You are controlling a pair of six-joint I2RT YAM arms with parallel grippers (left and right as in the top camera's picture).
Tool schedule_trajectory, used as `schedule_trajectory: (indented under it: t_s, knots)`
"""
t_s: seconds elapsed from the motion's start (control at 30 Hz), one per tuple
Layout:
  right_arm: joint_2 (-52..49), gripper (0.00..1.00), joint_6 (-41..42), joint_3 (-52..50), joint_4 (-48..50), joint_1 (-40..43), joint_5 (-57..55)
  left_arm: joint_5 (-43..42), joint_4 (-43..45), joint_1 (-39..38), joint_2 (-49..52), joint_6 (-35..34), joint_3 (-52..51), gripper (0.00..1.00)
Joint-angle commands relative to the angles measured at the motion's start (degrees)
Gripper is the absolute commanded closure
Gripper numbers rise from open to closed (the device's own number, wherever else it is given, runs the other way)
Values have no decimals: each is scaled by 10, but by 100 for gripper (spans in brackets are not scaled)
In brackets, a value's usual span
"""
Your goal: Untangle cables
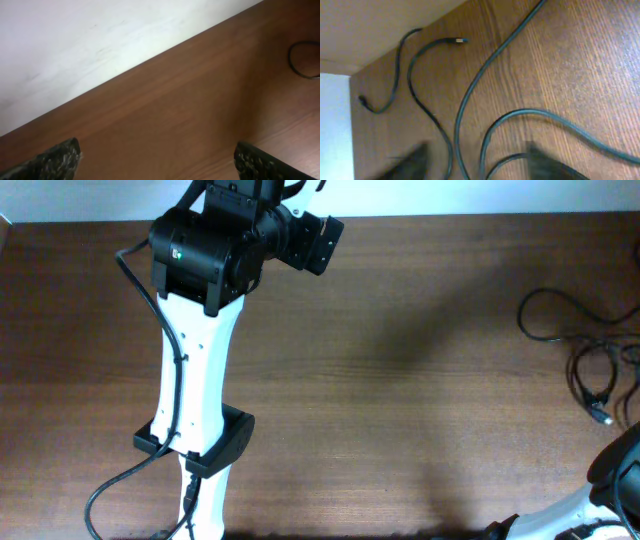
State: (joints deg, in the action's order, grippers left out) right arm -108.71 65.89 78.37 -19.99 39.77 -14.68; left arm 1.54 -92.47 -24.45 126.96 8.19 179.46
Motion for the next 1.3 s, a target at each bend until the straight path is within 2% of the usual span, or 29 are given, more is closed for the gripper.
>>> schedule_trajectory:
  t_s: [0.0, 0.07, 0.2, 0.27, 0.33, 0.4, 0.47, 0.53, 0.57, 0.6, 0.67, 0.73, 0.77, 0.8, 0.87, 0.93, 1.03, 1.17, 1.27]
  knots:
    - [26, 1, -158, 8, 19, 1, 101, 4, 19, 2, -16, 9, -1, 1]
    - [80, 1, -216, 18, 57, -12, 126, 4, 62, 2, -16, 9, 0, 1]
    - [204, 0, -466, 127, 83, -93, 164, 4, 302, 2, -16, 9, -1, 1]
    - [233, 0, -479, 210, 79, -146, 202, 48, 419, 2, -16, 10, -1, 1]
    - [233, 0, -479, 263, 83, -180, 302, 90, 522, 2, -16, 15, -5, 1]
    - [233, 0, -512, 268, 41, -220, 370, 105, 516, 2, -16, 82, -8, 1]
    - [234, 0, -581, 260, -48, -250, 361, 181, 514, 3, -57, 95, -102, 1]
    - [257, 0, -581, 203, -46, -259, 353, 247, 488, 19, -143, 95, -300, 1]
    - [289, 0, -575, 145, -28, -259, 352, 270, 430, 39, -191, 95, -415, 1]
    - [334, 0, -575, 74, 8, -259, 344, 261, 426, 58, -232, 75, -506, 1]
    - [444, 1, -588, -59, 75, -259, 280, 145, 485, 113, -323, 51, -676, 1]
    - [554, 1, -589, -155, 130, -258, 280, 74, 569, 182, -404, 51, -821, 1]
    - [583, 1, -547, -157, 41, -258, 281, 53, 688, 209, -498, 51, -986, 1]
    - [596, 1, -565, -157, -30, -258, 271, 53, 740, 210, -545, 47, -1045, 1]
    - [620, 1, -571, -160, -92, -258, 241, 53, 781, 210, -605, 47, -1094, 1]
    - [654, 1, -580, -178, -97, -258, 240, 52, 788, 210, -632, 41, -1106, 1]
    - [734, 0, -567, -270, -91, -241, 266, 1, 789, 210, -636, 28, -1107, 1]
    - [906, 0, -544, -433, -83, -220, 355, 1, 792, 209, -645, 28, -1107, 1]
    - [1029, 0, -508, -520, -93, -220, 372, 1, 792, 209, -653, 28, -1107, 1]
